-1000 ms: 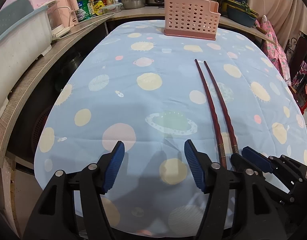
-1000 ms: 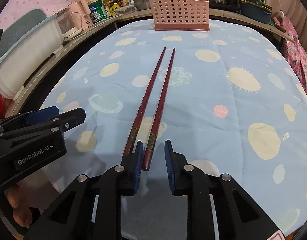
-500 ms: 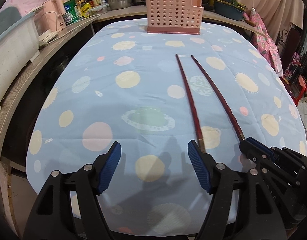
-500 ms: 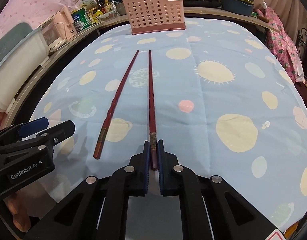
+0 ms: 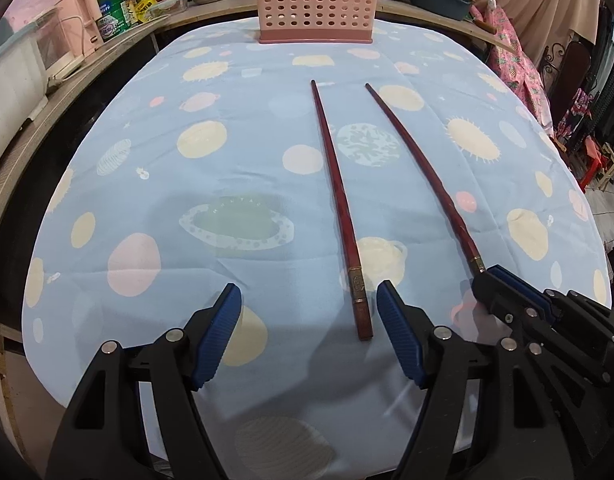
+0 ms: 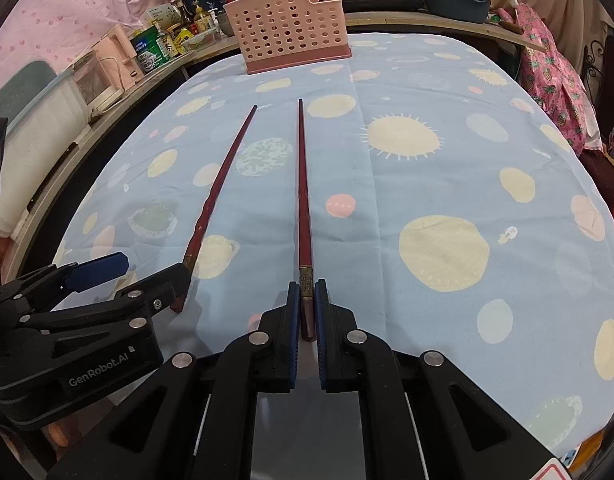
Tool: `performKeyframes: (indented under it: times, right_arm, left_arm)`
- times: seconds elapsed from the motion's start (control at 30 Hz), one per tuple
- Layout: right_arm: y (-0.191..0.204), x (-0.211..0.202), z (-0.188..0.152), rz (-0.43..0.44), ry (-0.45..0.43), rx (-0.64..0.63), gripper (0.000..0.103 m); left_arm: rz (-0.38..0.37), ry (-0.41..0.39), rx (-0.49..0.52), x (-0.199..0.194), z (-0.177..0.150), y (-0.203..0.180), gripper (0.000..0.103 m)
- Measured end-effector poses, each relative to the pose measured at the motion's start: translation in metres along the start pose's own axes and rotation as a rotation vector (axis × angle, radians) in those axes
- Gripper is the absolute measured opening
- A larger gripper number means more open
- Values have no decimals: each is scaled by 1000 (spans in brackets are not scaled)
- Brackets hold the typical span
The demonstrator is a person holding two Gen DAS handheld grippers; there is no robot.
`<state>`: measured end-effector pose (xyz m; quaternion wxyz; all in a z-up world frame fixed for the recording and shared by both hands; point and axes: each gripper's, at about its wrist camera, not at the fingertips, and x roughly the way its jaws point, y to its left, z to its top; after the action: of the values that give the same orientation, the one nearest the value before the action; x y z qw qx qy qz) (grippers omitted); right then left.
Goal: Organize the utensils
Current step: 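Grasp a dark-red chopstick with the right tool while the left tool grasps the other, then lift both chopsticks into the pink holder and open both tools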
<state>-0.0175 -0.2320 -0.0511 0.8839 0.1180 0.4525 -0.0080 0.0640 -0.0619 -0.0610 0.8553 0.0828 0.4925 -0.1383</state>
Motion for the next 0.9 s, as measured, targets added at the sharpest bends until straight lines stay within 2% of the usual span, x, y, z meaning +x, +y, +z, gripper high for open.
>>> performKeyframes:
  times: [0.2,0.3,0.4,0.47,0.57,0.9]
  right_arm:
    - [0,0,0,0,0,0,7]
    - [0,0,0,-1,0,0,7]
    - [0,0,0,0,0,0,7]
    - [0,0,0,0,1,-1,7]
    - [0,0,-1,2,3,-3,7]
    - [2,-12,1,14,-13,4,7]
  left_arm:
    - [4,4,0,3,-1,0,57]
    - [7,0,8,2,-1,0,47]
    - [3,-2,8,1,0,2,33]
    - [-7,1,8,0,0,2,19]
    - [-29,9,5,0,0,3,7]
    - [-65,20,-12,-9,-1,9,7]
